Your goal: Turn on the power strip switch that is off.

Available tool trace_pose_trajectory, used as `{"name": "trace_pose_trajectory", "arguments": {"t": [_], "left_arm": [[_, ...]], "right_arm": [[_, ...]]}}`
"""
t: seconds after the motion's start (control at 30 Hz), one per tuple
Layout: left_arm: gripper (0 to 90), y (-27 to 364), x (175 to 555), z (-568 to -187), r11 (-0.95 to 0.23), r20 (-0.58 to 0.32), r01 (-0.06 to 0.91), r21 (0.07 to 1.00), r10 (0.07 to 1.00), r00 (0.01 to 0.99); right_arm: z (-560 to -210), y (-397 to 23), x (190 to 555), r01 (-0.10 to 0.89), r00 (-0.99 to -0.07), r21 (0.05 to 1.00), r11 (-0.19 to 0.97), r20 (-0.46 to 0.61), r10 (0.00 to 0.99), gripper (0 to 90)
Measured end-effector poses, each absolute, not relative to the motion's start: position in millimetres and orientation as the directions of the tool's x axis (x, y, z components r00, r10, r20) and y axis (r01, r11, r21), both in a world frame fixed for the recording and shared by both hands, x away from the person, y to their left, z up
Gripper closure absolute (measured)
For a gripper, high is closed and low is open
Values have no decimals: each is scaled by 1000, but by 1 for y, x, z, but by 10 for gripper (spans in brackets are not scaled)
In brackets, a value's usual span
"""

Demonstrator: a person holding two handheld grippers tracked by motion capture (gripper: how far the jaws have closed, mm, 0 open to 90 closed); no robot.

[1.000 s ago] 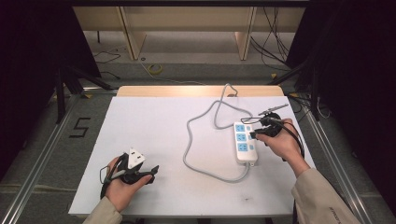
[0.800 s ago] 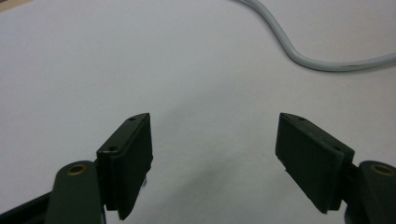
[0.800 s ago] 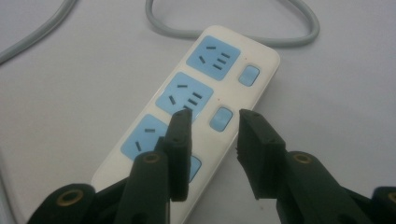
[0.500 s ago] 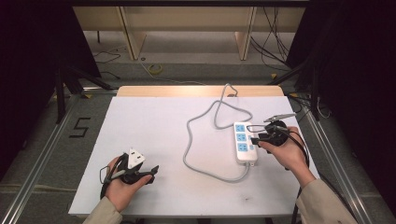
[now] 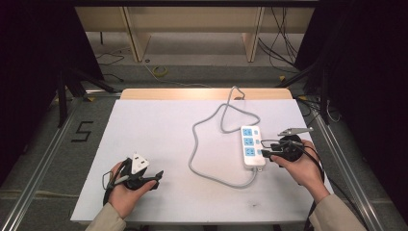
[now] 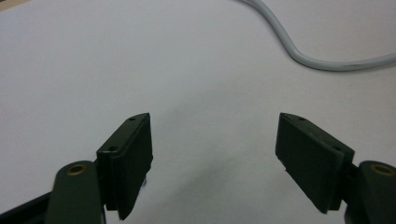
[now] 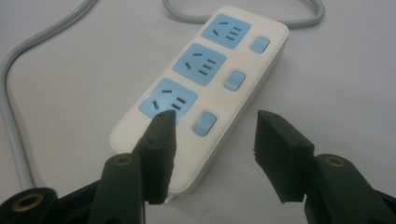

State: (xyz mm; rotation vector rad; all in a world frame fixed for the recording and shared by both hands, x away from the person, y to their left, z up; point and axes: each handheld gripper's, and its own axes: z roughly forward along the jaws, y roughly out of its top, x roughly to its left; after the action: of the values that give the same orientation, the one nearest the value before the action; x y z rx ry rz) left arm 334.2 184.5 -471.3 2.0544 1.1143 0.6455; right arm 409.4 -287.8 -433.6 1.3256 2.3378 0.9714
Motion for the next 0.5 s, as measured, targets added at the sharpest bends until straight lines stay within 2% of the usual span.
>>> {"name": "trace_pose_trajectory", "arguments": {"t": [0.5], "left_arm": [[272,186,335,-472,-383,91,514,768,859,505]], "right_arm": [[-454,-299,385,605,-544,728,322,83,835,436]]}}
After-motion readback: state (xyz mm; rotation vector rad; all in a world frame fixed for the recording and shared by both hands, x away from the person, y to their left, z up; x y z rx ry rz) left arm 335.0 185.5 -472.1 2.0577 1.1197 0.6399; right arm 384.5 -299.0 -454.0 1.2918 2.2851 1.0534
